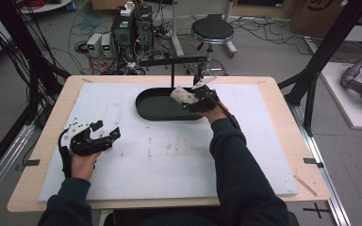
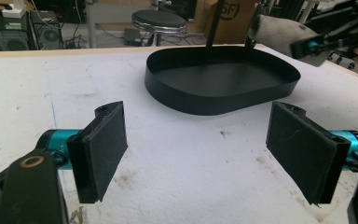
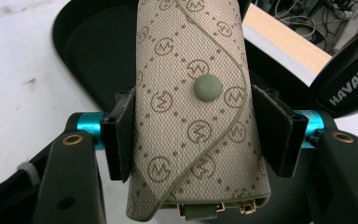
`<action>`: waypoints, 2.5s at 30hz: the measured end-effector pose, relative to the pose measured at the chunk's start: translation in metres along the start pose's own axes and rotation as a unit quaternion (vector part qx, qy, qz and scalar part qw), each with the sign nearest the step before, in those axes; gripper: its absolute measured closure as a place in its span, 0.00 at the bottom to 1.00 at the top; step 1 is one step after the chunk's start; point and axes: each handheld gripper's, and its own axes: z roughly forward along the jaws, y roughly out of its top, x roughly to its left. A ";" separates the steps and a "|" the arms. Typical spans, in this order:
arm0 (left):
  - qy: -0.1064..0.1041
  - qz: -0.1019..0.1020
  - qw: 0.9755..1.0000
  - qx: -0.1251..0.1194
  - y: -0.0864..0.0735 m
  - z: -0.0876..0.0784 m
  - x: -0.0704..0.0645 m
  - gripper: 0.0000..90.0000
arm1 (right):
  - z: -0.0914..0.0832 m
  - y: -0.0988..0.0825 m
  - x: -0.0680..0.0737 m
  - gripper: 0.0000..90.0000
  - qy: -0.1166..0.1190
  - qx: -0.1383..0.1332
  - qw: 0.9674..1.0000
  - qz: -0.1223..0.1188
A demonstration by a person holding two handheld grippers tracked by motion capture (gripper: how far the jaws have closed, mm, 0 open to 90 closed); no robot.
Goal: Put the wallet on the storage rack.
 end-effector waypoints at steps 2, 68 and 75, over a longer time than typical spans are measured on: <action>0.002 0.000 1.000 0.000 0.000 -0.001 0.001 0.22 | 0.009 0.001 0.001 0.42 -0.011 0.003 1.000 0.001; -0.008 0.011 1.000 -0.023 0.007 -0.001 -0.005 0.22 | -0.163 -0.176 0.010 0.22 -0.104 -0.086 0.987 0.086; -0.011 0.008 1.000 -0.020 0.006 -0.001 -0.004 0.22 | -0.163 -0.176 0.009 0.22 -0.106 -0.086 0.987 0.086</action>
